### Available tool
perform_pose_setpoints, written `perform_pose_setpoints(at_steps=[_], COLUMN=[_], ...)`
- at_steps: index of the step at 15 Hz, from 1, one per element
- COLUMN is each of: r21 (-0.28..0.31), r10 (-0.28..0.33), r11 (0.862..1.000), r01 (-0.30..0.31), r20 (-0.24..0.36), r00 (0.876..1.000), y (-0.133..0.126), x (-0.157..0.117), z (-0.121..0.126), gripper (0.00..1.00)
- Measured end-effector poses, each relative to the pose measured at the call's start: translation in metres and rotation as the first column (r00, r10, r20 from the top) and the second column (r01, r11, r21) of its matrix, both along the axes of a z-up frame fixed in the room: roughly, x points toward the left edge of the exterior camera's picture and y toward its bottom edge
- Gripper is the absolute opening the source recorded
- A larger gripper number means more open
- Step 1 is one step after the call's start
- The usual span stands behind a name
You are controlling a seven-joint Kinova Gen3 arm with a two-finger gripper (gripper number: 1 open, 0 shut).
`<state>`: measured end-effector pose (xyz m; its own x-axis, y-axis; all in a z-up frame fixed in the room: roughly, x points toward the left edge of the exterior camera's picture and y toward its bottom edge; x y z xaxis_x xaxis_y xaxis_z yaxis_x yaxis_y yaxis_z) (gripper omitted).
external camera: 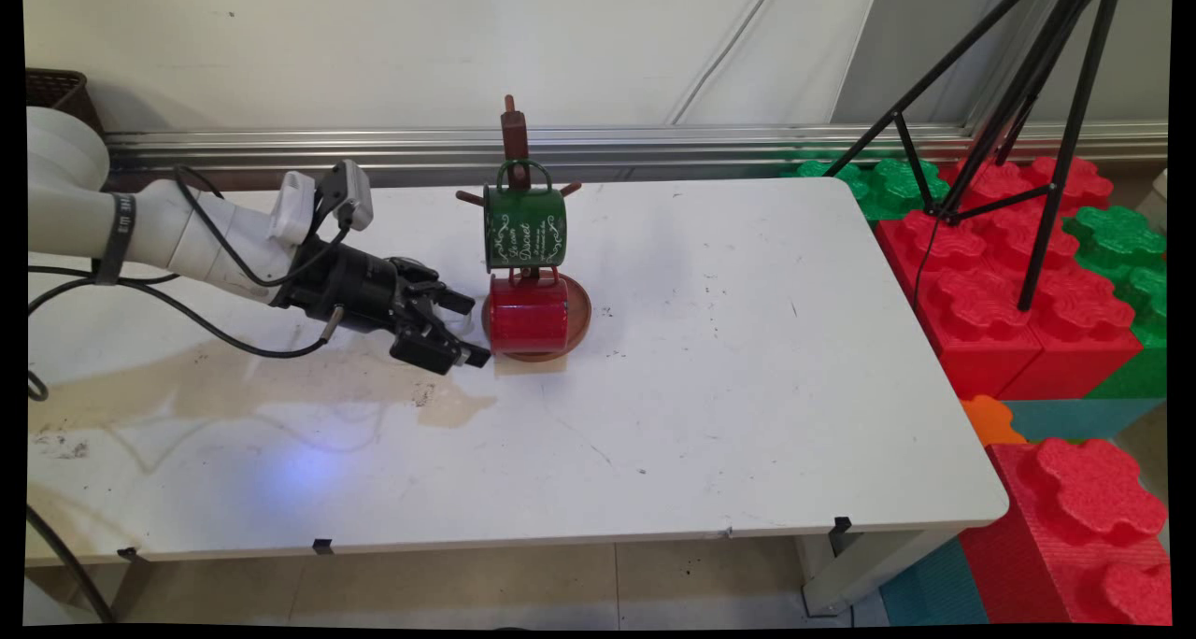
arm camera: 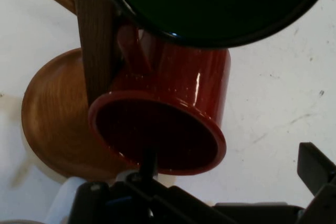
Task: Pick up the red mug from the rack
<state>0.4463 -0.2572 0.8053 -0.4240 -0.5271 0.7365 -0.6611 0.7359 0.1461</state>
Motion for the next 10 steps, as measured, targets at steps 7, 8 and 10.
perform_pose_setpoints(at_steps=[7, 8, 10], r21=[-0.01, -0.01, -0.011], r10=[0.02, 0.023, 0.031], r11=[1.0, 1.0, 0.999], r01=[-0.02, -0.023, -0.032], r20=[-0.027, -0.03, -0.038], r00=[0.999, 0.999, 0.999], y=[-0.0007, -0.0006, -0.0003], x=[-0.0004, -0.0004, -0.0002], z=[-0.0046, -0.0052, -0.0063], gripper=[1.0, 1.0, 1.0])
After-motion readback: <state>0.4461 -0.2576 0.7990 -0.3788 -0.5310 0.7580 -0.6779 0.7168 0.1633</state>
